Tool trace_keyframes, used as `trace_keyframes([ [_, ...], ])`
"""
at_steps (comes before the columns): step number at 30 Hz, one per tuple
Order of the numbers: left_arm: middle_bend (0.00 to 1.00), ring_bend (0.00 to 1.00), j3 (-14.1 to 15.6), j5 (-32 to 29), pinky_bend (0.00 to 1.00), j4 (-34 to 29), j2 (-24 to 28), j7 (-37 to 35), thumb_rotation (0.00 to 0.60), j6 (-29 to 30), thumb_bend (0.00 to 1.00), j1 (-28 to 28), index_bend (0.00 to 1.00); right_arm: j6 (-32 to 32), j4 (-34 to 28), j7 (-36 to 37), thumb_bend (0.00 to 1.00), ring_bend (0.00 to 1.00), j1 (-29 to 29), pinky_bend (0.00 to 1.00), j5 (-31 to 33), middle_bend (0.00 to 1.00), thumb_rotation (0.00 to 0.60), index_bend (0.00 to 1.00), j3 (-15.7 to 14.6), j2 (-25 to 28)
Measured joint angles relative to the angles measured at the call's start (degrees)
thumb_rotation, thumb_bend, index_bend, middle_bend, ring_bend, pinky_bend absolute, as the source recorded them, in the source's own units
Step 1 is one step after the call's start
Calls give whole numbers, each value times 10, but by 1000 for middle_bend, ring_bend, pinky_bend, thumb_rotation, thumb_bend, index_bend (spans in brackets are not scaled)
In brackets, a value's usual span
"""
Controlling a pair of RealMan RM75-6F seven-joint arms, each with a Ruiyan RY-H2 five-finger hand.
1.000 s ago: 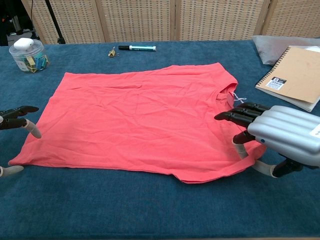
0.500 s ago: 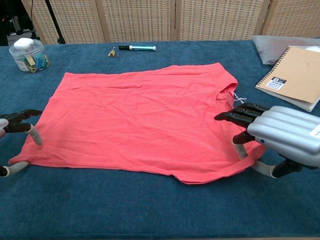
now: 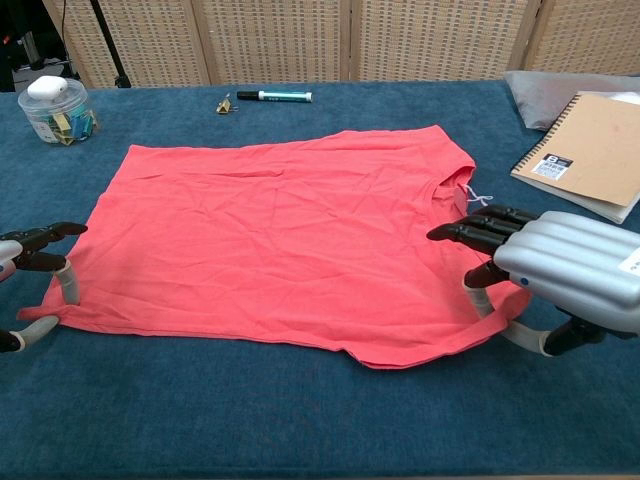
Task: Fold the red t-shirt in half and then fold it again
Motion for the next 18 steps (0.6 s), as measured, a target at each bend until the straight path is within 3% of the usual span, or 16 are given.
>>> trace_keyframes([
  [18,0,0,2,-7,0,-9,6,3,600,0,599,-2,652,1,-4,-2,466,0,0,0,0,58,600,571,0,2],
])
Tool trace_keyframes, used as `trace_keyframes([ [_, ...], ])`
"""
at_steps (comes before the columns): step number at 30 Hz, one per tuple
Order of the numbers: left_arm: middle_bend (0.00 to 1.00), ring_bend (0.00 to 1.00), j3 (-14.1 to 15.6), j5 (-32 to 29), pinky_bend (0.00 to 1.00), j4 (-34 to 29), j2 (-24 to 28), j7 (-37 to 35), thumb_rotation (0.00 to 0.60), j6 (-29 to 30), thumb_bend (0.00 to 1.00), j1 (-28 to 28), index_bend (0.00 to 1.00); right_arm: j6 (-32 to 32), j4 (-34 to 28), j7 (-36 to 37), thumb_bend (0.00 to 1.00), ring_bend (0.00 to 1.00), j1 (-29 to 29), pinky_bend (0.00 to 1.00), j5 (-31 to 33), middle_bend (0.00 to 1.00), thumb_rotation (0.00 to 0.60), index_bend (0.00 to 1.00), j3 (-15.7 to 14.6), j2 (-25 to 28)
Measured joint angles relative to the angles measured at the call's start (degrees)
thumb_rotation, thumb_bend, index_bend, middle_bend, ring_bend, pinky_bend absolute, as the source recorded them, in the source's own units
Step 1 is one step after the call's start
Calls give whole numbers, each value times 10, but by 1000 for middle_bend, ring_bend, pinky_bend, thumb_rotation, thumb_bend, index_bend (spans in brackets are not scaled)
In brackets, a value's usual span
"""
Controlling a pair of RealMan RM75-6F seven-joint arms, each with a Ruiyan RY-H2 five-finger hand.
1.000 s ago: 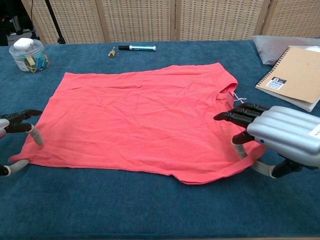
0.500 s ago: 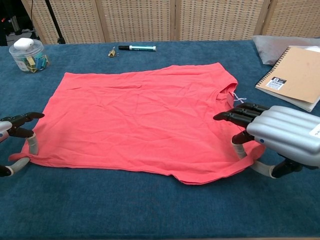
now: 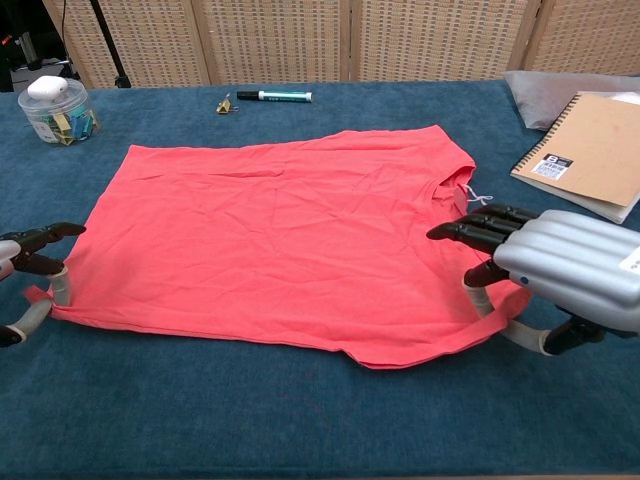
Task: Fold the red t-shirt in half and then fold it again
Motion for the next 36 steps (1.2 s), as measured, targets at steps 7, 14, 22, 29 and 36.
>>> trace_keyframes([
  [7,0,0,5,8,0,-11,9,5,600,7,606,1,679,3,1,6,466,0,1,0,-10,60,600,574,-4,3],
  [14,0,0,11,19,0,-24,20,8,600,16,612,3,700,10,-6,14,466,0,1,0,-24,63,600,578,-9,10],
  [22,0,0,27,44,0,-56,51,11,600,34,620,8,707,13,-24,36,466,0,7,0,-56,68,600,586,-23,30],
  [29,0,0,51,86,0,-107,96,26,600,59,622,15,712,20,-48,65,466,0,14,0,-102,71,600,594,-46,58],
  [36,0,0,88,116,0,-178,149,45,600,66,632,27,717,33,-72,89,466,0,21,0,-173,72,600,595,-84,99],
])
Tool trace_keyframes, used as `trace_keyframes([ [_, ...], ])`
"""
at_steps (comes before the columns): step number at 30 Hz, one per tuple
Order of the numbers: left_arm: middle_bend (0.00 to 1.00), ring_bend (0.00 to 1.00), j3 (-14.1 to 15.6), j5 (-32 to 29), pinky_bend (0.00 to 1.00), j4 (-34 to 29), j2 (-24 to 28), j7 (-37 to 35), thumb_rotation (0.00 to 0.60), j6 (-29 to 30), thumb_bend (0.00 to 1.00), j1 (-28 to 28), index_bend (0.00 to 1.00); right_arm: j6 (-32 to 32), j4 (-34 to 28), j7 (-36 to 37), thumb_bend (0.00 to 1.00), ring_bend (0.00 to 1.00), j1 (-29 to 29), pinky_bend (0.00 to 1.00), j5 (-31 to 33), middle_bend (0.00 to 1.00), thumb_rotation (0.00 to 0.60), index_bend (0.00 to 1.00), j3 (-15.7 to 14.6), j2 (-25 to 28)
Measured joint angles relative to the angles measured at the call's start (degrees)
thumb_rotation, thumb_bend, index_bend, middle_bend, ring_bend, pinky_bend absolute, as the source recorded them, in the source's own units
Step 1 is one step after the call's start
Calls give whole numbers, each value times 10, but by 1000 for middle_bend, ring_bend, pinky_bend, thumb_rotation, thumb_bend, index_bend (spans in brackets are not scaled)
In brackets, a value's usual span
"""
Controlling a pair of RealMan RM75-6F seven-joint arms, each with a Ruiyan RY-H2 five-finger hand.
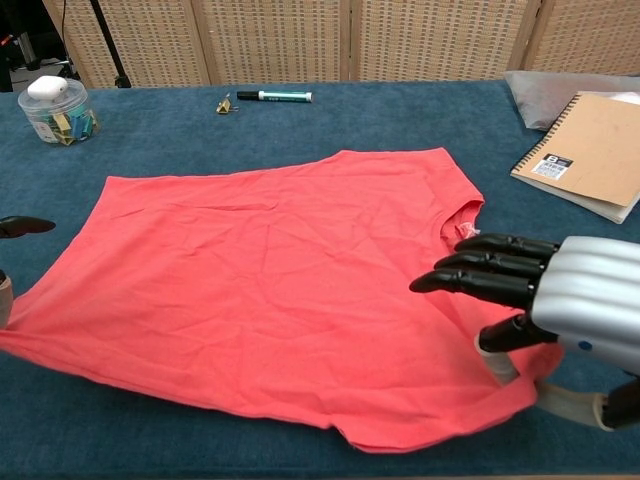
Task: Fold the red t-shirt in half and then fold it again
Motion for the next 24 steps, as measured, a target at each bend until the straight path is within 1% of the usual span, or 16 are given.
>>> trace_keyframes([
  [4,0,0,15,11,0,-30,22,5,600,-3,633,5,718,9,-10,5,466,0,2,0,-25,72,600,597,-14,21],
  [9,0,0,16,10,0,-47,29,14,600,-10,633,6,719,11,-13,10,466,0,1,0,-24,72,600,597,-12,30],
  [17,0,0,-12,-13,0,-59,31,21,600,-15,636,0,720,13,-6,34,466,0,1,0,19,72,600,597,19,40],
  [24,0,0,-57,-63,0,-77,42,48,600,-30,638,-20,721,10,-14,62,466,0,9,0,78,72,600,597,64,56],
])
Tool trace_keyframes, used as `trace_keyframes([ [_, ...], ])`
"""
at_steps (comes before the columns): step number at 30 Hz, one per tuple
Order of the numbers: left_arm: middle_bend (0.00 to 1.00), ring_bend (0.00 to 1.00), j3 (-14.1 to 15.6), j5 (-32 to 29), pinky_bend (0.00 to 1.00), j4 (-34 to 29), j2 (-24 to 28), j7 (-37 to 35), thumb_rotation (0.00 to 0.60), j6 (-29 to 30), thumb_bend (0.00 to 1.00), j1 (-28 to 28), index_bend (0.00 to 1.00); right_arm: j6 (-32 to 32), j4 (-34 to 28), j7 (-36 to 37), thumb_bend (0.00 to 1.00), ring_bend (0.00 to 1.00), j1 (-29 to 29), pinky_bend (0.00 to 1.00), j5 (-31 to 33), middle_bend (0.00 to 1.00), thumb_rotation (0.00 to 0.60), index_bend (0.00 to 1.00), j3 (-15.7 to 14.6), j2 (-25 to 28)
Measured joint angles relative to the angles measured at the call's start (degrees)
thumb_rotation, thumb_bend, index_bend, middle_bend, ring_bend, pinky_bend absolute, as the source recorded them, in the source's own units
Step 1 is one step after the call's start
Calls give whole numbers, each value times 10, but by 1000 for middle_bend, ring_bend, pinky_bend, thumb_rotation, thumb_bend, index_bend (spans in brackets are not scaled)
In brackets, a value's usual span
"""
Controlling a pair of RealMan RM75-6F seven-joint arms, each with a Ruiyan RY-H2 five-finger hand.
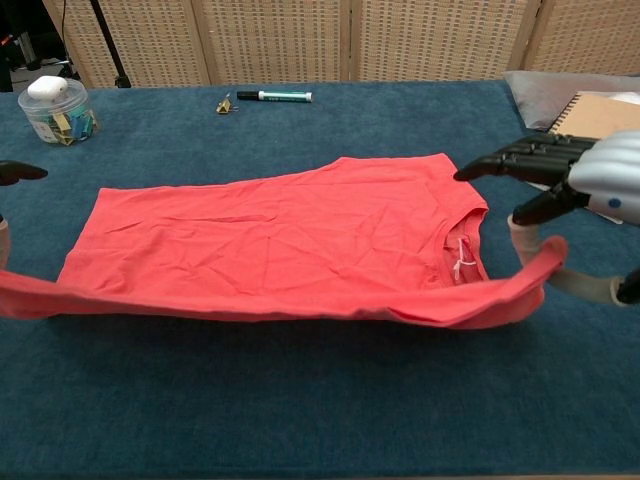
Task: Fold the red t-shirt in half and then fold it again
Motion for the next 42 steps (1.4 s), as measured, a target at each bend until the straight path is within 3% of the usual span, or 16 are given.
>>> trace_keyframes([
  [12,0,0,-80,-129,0,-33,22,47,600,-69,639,-65,721,-63,-10,-2,466,0,44,0,150,72,600,603,98,12],
  [22,0,0,-139,-288,0,-8,13,95,600,-147,639,-148,721,-157,39,-67,466,0,119,0,322,72,600,603,172,-23],
  [31,0,0,-163,-388,0,67,-33,117,600,-192,639,-216,721,-224,145,-112,466,0,190,0,447,72,600,603,199,-95],
  [42,0,0,-163,-490,0,159,-85,137,600,-222,644,-274,721,-265,265,-121,466,0,247,0,499,73,600,603,206,-168],
])
